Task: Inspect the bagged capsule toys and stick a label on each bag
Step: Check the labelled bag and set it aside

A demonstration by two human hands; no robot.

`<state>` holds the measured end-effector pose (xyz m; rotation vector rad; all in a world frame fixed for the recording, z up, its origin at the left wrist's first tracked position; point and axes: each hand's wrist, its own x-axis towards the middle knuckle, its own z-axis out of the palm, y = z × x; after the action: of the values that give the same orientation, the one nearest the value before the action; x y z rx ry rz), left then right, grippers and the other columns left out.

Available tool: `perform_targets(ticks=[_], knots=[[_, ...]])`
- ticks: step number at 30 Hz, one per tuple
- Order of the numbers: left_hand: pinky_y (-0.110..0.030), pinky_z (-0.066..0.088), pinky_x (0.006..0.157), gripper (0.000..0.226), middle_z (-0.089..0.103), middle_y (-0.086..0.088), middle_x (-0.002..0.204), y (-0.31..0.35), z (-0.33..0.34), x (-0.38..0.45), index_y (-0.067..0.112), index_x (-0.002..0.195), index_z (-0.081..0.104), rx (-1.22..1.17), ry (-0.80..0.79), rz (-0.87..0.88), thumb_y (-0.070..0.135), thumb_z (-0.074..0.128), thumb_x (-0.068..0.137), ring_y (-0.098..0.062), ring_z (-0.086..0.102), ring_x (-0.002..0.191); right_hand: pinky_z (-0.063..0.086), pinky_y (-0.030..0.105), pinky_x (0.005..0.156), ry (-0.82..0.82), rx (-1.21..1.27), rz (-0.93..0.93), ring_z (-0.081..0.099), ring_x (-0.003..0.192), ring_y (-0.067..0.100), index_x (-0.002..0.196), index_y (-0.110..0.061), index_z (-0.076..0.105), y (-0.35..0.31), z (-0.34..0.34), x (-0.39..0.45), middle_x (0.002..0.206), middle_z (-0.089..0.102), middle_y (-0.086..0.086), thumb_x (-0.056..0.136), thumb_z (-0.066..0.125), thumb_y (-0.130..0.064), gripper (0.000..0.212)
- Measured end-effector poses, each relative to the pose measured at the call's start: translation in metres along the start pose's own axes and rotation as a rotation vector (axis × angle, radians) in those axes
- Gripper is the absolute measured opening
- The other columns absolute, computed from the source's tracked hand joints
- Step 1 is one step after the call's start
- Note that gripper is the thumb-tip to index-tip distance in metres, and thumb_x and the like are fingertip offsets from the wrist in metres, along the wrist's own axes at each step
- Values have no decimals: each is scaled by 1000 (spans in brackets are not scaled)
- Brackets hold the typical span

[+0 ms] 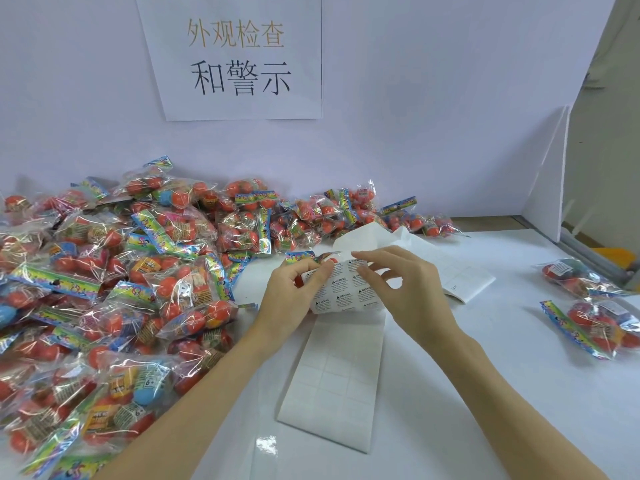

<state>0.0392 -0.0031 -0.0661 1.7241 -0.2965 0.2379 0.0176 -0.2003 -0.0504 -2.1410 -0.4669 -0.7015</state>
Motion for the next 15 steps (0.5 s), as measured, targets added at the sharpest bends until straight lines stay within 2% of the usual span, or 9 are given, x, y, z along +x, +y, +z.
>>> perform_targets(ticks=[2,4,9,15], knots=[[-22,49,48,29,63,10,67,-2,0,-1,14,81,77,-50,6,-59,33,67,100,-1,60,62,54,21,77,6,-53,-82,65,81,13,118,-17,80,1,-1,0,106,71,-1,95,74,-4,28],[-24,50,43,29,63,8,68,-2,1,-1,11,84,77,-69,14,-92,33,68,100,-1,61,60,56,27,79,12,-109,-141,66,85,16,119,-16,79,2,-2,1,109,71,2,94,74,-2,29],[-28,53,43,27,62,11,66,-1,1,-2,17,82,78,-79,16,-136,36,69,99,-2,63,60,58,39,79,11,-166,-198,70,96,23,118,-18,80,3,-3,1,118,69,6,94,74,-2,30],[-33,56,46,25,63,13,68,0,1,-2,24,80,78,-42,11,-121,37,69,99,-4,62,65,59,42,80,38,-151,-192,69,94,24,108,-14,83,5,-1,1,115,71,6,91,77,-4,21]])
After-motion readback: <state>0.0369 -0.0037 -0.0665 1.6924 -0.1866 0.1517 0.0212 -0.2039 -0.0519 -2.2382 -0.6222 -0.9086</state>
